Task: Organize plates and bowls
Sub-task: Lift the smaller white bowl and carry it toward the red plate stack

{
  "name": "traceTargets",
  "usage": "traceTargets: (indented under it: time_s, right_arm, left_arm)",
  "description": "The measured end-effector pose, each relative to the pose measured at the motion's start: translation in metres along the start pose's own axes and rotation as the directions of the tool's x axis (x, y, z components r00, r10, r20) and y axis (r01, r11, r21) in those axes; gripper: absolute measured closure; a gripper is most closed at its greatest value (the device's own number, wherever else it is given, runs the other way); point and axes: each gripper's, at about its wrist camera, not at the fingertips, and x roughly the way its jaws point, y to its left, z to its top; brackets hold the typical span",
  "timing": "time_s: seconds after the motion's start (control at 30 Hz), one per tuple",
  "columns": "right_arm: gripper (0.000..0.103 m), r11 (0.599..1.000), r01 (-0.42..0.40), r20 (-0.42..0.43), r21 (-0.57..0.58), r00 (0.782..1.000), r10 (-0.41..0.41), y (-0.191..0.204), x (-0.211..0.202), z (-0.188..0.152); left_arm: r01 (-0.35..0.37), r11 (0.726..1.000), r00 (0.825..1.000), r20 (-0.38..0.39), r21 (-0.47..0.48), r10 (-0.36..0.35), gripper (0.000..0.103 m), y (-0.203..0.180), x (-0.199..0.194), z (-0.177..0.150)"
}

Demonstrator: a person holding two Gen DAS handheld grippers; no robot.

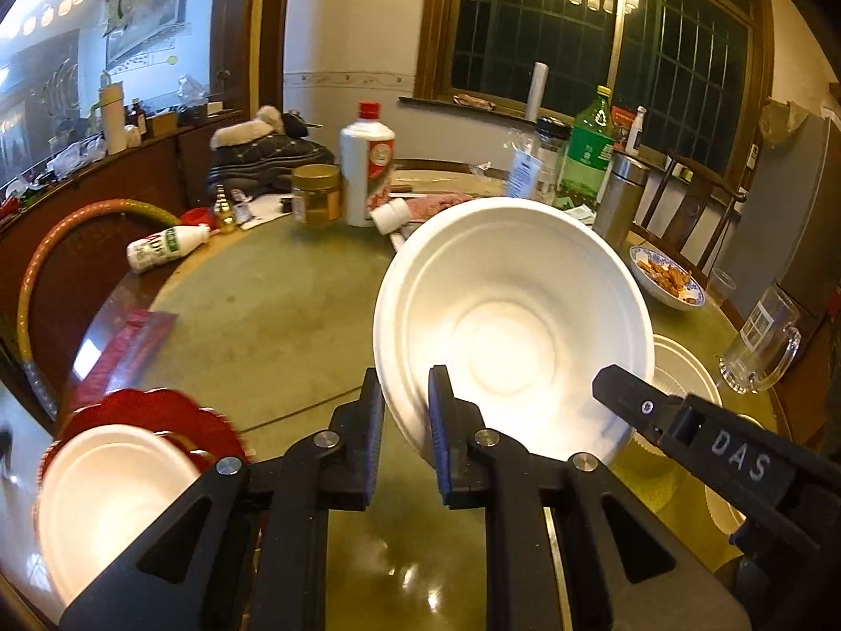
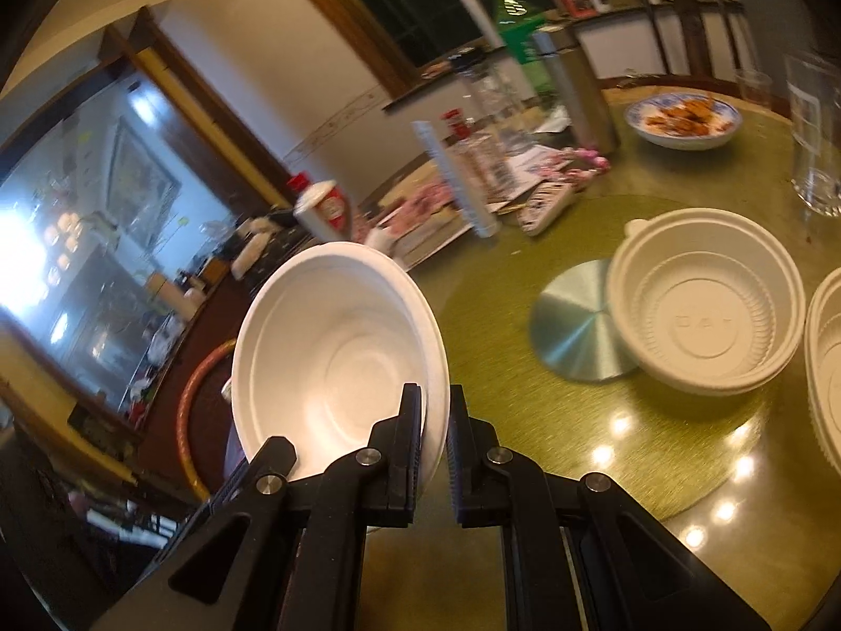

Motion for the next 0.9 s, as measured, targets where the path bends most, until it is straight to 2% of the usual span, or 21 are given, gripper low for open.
traceTargets:
  time_s: [0.23, 0.5, 0.9]
  right_arm:
    - [0.094, 1.0, -0.016, -0.013, -0.02, 1.0, 0.016, 0.021, -0.019, -0.025]
    - [0.094, 0.998, -0.042, -0.032, -0.038, 0.999, 0.041, 0.046, -0.041, -0.047]
    - [0.094, 0.992, -0.068, -0.08, -0.111, 0.995, 0.059, 0.098, -0.039, -0.082]
  left_arm:
    - [0.044, 0.999, 0.999, -0.022, -0.011, -0.044, 0.089, 0.025, -0.023, -0.01]
    - [0.08, 0.996, 0.997, -0.011, -0.04, -0.08, 0.089, 0.054, -0.053, -0.02]
    - [0.06, 0.993, 0.998, -0.022, -0.106, -0.063, 0.088, 0.11, -0.069, -0.032]
